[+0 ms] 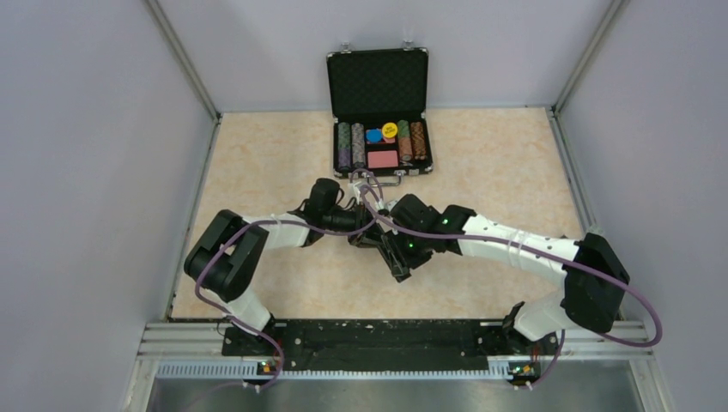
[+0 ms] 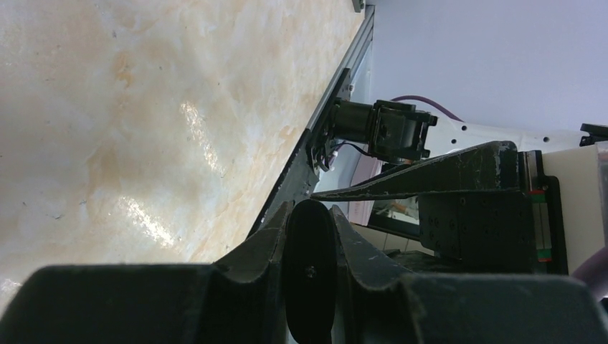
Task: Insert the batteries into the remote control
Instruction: Load the battery cover into the remote control.
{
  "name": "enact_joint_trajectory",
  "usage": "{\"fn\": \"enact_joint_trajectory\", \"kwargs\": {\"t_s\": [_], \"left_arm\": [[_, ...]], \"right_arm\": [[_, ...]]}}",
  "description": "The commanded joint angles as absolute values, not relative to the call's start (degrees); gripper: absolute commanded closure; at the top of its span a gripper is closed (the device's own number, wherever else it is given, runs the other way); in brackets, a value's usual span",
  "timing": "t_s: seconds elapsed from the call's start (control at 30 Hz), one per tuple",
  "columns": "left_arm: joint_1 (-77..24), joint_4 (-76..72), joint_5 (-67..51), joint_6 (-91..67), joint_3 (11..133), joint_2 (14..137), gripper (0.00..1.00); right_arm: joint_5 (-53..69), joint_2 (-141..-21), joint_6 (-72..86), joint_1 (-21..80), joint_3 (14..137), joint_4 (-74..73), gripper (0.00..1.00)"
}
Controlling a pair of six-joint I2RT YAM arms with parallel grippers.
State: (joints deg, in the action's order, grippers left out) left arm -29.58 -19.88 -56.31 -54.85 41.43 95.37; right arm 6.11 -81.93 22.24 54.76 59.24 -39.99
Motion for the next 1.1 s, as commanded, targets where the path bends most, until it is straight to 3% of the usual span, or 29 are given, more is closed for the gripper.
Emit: {"fn": "enact_joint_trajectory", "kwargs": {"t_s": [0.0, 0.53, 1.07], "left_arm": [[-29.96, -22.88, -59.40, -57.31, 43.95, 95.82, 1.00], [-29.83, -24.17, -60.90, -60.74, 44.04, 96.40, 1.00], [-29.53, -20.28, -60.94, -58.20, 45.16, 97.49, 1.00]], "right_arm": [[6.91, -82.38, 21.68, 55.54, 58.77, -37.93, 0.71], [5.38, -84.39, 22.81, 55.59, 60.91, -37.96, 0.65], [2.37, -83.75, 24.06, 55.55, 63.56, -40.00, 0.42]]}}
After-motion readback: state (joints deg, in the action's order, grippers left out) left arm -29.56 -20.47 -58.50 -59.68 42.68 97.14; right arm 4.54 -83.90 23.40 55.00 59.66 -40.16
